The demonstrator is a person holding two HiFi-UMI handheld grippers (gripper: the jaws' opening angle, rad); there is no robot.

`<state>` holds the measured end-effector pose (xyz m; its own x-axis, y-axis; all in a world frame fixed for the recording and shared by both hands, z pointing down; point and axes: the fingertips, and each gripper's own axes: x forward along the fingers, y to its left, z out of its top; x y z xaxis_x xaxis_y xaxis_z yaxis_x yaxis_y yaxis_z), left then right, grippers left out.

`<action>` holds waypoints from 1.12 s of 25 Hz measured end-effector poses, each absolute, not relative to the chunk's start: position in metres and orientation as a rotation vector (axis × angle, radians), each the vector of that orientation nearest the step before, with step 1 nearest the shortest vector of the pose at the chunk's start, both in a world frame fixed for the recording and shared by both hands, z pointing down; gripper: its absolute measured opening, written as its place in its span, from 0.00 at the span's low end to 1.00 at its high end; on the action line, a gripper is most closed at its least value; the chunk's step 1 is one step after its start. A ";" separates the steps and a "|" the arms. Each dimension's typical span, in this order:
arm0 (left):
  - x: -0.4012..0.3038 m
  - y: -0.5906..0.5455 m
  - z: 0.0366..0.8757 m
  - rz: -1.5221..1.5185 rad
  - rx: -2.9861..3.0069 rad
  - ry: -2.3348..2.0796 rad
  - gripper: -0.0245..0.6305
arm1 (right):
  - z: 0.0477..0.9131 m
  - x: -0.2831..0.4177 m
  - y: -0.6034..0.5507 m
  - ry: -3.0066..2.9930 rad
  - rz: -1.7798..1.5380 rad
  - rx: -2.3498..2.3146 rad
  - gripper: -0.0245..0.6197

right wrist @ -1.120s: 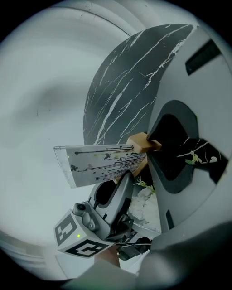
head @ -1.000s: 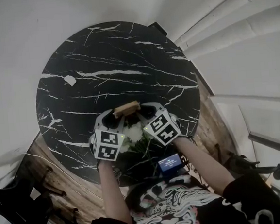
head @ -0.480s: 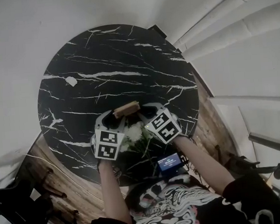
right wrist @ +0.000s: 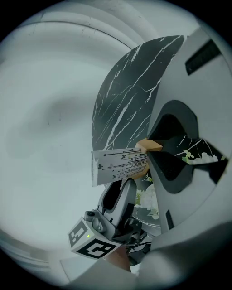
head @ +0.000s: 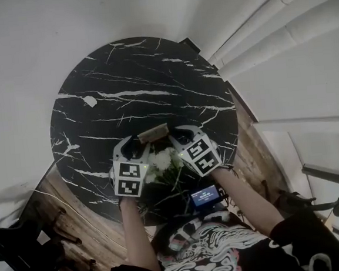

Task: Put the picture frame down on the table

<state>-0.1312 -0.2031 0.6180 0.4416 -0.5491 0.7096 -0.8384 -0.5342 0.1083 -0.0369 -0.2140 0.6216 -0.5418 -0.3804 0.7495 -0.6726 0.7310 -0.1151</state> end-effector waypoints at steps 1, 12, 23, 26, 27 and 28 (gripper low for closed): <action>-0.131 -0.202 0.615 0.858 2.253 -1.174 0.36 | 0.620 -0.036 -0.214 -2.202 0.506 0.798 0.16; -0.152 -0.191 0.568 0.797 2.305 -1.388 0.09 | 0.587 -0.022 -0.192 -2.238 0.472 0.874 0.09; -0.147 -0.151 0.529 0.758 2.362 -1.441 0.06 | 0.550 -0.020 -0.150 -2.305 0.494 0.913 0.07; -0.145 -0.136 0.516 0.689 2.371 -1.458 0.06 | 0.537 -0.021 -0.135 -2.339 0.535 0.932 0.07; -0.144 -0.131 0.510 0.677 2.389 -1.466 0.06 | 0.531 -0.020 -0.131 -2.352 0.542 0.945 0.07; -0.142 -0.127 0.505 0.671 2.411 -1.474 0.06 | 0.525 -0.021 -0.128 -2.367 0.547 0.961 0.07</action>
